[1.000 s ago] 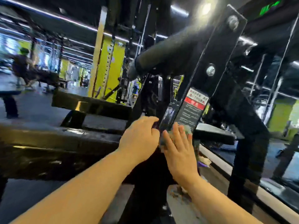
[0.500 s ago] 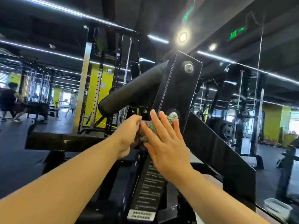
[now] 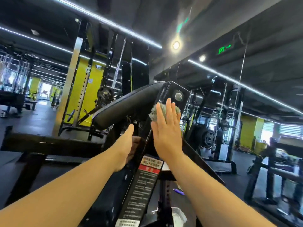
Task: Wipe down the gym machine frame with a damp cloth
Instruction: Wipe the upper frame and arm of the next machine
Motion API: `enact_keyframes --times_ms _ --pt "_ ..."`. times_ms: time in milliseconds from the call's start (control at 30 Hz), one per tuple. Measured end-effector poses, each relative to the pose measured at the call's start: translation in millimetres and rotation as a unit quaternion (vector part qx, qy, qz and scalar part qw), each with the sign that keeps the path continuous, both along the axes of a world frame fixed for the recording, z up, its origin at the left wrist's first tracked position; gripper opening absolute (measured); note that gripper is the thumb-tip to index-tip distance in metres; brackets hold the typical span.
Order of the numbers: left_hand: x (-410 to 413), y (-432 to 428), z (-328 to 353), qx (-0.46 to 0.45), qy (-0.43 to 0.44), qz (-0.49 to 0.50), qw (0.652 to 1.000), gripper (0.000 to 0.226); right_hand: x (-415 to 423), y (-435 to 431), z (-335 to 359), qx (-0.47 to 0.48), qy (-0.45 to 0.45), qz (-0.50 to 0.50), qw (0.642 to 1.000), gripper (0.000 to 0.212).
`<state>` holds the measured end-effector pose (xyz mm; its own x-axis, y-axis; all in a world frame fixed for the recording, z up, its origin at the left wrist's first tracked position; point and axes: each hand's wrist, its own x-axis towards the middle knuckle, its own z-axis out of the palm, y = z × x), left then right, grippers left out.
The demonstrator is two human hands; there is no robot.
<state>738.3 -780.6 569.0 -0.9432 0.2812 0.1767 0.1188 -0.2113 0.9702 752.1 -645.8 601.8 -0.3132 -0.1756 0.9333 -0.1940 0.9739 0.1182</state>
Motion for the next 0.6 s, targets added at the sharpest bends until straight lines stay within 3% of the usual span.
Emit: enact_keyframes --times_ms 100,167,267,333,400,500,600 --pt "4.6 2.6 0.7 -0.041 0.022 -0.007 0.999 0.059 13.7 5.3 -30.2 0.036 -0.058 0.023 0.997 0.055" --pt "-2.5 1.8 -1.6 -0.065 0.021 -0.020 0.997 0.075 13.9 16.4 -1.3 0.069 -0.063 0.018 0.995 0.052" --pt "-6.1 5.0 -1.9 -0.099 0.027 -0.037 0.994 0.089 15.4 19.9 39.8 0.007 -0.062 0.001 0.998 0.050" --pt "-6.2 4.7 -3.3 -0.100 0.029 -0.025 0.994 0.087 19.3 8.8 22.9 -0.011 -0.080 0.030 0.996 0.049" --pt "-2.8 4.4 -3.1 -0.094 0.034 -0.021 0.995 0.081 23.8 7.1 -9.1 0.044 -0.107 0.047 0.992 0.049" --pt "3.4 2.4 0.0 -0.033 0.023 -0.026 0.999 0.066 24.1 19.7 3.2 0.139 -0.090 -0.009 0.986 0.054" --pt "-1.8 -1.9 -2.4 0.001 0.014 -0.038 0.999 0.062 26.0 14.4 57.0 0.160 -0.046 -0.113 0.980 0.055"
